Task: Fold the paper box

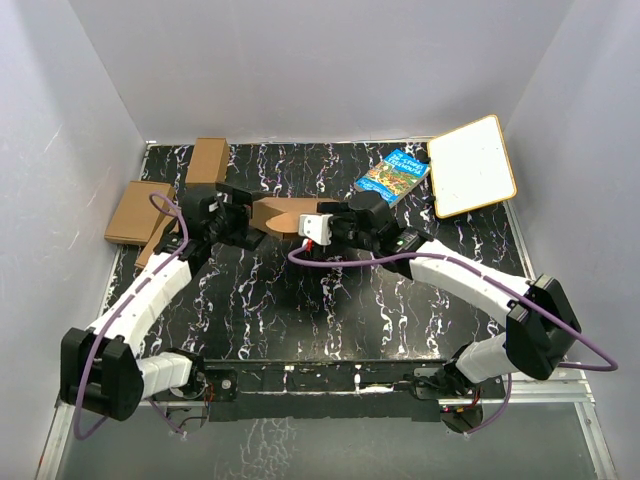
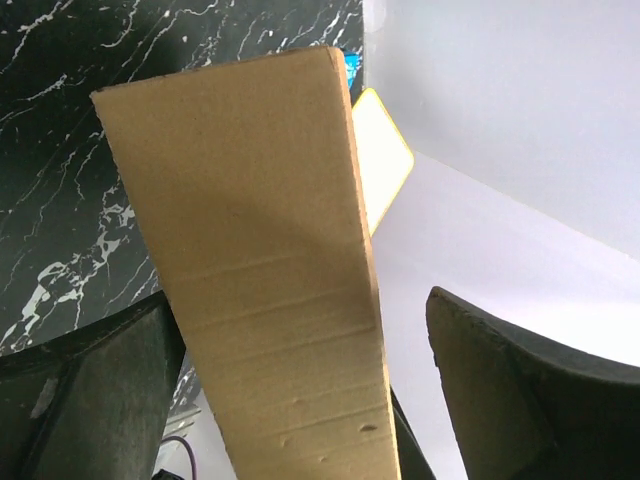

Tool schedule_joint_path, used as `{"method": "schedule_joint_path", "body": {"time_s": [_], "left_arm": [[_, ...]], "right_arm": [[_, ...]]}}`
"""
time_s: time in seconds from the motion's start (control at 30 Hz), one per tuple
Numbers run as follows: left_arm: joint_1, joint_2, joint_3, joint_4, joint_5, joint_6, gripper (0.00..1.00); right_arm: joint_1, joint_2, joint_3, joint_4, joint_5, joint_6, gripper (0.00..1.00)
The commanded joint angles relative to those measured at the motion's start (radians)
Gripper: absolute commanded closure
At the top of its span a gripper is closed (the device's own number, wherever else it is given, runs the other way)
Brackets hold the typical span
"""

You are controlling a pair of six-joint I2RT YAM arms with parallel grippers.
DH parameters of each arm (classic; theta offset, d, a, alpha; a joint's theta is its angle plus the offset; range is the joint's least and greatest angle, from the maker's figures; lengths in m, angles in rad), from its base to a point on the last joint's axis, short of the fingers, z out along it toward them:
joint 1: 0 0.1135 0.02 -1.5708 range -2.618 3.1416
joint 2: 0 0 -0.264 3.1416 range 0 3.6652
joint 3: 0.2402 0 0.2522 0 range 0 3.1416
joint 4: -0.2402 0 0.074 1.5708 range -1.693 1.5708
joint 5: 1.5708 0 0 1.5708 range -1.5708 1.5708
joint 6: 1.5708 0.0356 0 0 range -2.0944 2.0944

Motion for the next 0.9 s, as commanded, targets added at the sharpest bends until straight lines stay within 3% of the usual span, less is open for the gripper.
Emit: {"method": "schedule_joint_path", "body": {"time_s": [0.0, 0.5, 0.87], "left_arm": [[0.002, -0.082, -0.017, 0.046, -0.012, -0.016, 0.03], [0.007, -0.286, -0.068, 0.004, -0.088, 0.06, 0.03], [0.007, -0.377, -0.099, 0.143, -0.07, 0.592, 0.03]], "right_arm": [[-0.028, -0.024, 0.049, 0.014, -0.062, 0.069, 0.51], [-0.232, -0.047, 0.115, 0.001, -0.343, 0.351, 0.53], [-0.425, -0.02, 0.209, 0.001, -0.656, 0.843, 0.55]]}}
